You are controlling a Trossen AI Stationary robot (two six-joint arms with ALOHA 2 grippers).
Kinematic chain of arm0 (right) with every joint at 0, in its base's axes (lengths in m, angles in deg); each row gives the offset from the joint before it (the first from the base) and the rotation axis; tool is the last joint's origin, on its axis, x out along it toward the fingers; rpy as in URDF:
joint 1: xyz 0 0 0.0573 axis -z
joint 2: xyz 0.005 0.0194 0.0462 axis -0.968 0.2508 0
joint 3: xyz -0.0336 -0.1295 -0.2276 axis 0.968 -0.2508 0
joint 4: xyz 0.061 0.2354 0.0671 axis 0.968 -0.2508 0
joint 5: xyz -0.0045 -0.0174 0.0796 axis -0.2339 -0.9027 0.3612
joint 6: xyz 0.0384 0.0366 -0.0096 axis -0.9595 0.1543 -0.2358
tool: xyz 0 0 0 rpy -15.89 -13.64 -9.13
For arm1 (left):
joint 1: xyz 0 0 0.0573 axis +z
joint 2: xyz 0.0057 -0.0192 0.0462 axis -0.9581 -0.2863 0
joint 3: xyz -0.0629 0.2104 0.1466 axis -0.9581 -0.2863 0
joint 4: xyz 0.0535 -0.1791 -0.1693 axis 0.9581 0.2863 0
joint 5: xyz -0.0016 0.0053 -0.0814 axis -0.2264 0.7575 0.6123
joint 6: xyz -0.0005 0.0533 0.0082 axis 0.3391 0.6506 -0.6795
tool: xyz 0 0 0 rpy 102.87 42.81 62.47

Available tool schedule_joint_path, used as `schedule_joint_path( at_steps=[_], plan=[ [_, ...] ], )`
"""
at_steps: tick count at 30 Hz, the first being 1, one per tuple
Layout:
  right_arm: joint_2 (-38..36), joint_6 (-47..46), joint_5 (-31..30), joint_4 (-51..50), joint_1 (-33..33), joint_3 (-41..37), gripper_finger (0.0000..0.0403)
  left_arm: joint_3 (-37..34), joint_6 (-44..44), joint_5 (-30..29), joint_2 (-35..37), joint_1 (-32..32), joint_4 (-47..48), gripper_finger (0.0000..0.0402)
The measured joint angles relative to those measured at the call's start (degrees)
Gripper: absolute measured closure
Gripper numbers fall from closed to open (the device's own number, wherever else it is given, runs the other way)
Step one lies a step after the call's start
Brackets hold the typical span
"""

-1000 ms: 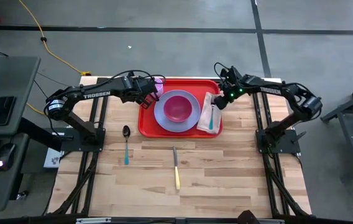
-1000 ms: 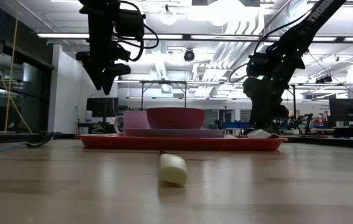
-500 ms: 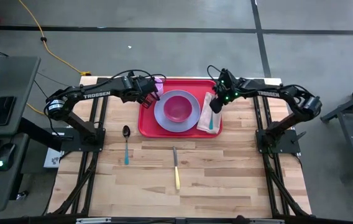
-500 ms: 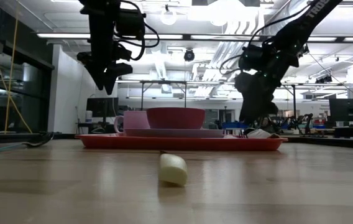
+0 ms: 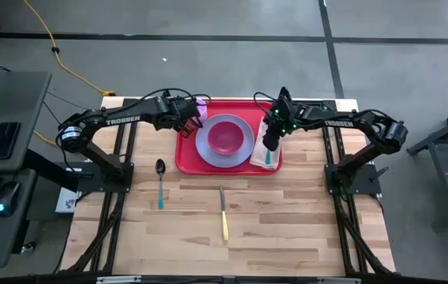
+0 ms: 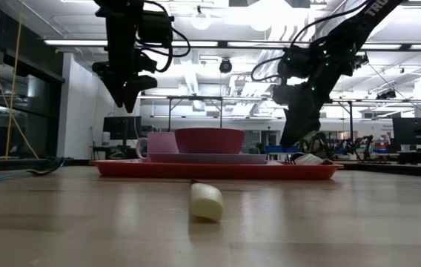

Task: Set up tray
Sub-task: Put the blue fork on the white napkin

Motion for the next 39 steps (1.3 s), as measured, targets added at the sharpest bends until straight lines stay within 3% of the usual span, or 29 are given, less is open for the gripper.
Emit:
schedule_joint_path(
  at_steps=[6, 14, 19, 26, 32, 39],
  plan=[
    [0.2, 0.8, -0.5, 0.8, -0.6, 0.0, 0.0269, -0.1, 1.7, 0.3, 0.0, 1.8, -0.2, 0.0181],
    [4.4, 0.6, -0.4, 2.0, -1.1, -0.1, 0.0269, -4.4, 2.9, 3.5, 4.0, 9.5, -1.3, 0.0181],
    [4.6, 0.7, -1.2, 3.8, -0.9, -0.1, 0.0269, -9.2, 5.2, 9.2, 11.6, 14.4, -8.7, 0.0181],
    [4.6, 1.8, -3.0, 4.7, -0.5, -0.1, 0.0269, -18.2, 12.1, 25.9, 24.3, 20.8, -26.1, 0.0181],
    [4.6, 2.8, -3.1, 5.5, -0.5, -0.1, 0.0269, -21.1, 12.2, 26.9, 29.3, 23.1, -27.3, 0.0181],
    [8.1, 2.4, -2.3, 5.9, -1.0, -0.1, 0.0269, -22.9, 12.2, 28.9, 30.0, 24.3, -27.0, 0.0181]
  ],
)
